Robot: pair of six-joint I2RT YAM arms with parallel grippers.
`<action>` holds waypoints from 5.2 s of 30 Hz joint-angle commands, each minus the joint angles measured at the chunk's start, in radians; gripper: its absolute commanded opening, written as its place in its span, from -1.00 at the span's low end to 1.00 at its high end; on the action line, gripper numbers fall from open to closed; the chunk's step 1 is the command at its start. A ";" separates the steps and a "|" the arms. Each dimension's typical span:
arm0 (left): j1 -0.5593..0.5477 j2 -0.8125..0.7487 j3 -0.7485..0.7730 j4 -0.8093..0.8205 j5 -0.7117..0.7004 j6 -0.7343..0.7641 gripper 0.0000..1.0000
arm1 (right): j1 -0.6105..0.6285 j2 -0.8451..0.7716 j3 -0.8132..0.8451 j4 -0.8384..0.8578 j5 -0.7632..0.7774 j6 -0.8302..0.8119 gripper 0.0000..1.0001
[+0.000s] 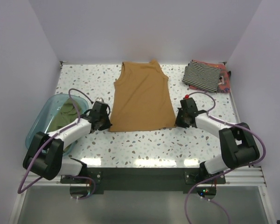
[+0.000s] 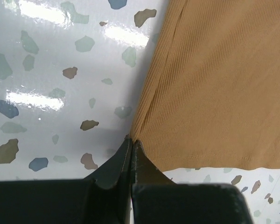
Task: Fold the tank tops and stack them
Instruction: Fold the tank top
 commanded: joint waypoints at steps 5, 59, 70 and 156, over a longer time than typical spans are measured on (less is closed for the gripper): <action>-0.004 -0.167 0.068 -0.107 0.016 -0.016 -1.00 | 0.008 -0.280 0.073 -0.267 0.102 0.009 -1.00; 0.185 -0.168 0.396 0.365 0.243 -0.139 -1.00 | -0.054 0.053 0.922 -0.390 -0.163 -0.182 -1.00; 0.062 -0.406 -0.211 0.157 0.312 -0.263 -1.00 | -0.054 0.120 0.296 -0.484 -0.017 -0.218 -1.00; 0.044 0.635 0.723 -0.070 -0.125 0.209 -0.98 | 1.038 0.328 0.533 -0.231 0.454 0.521 -0.10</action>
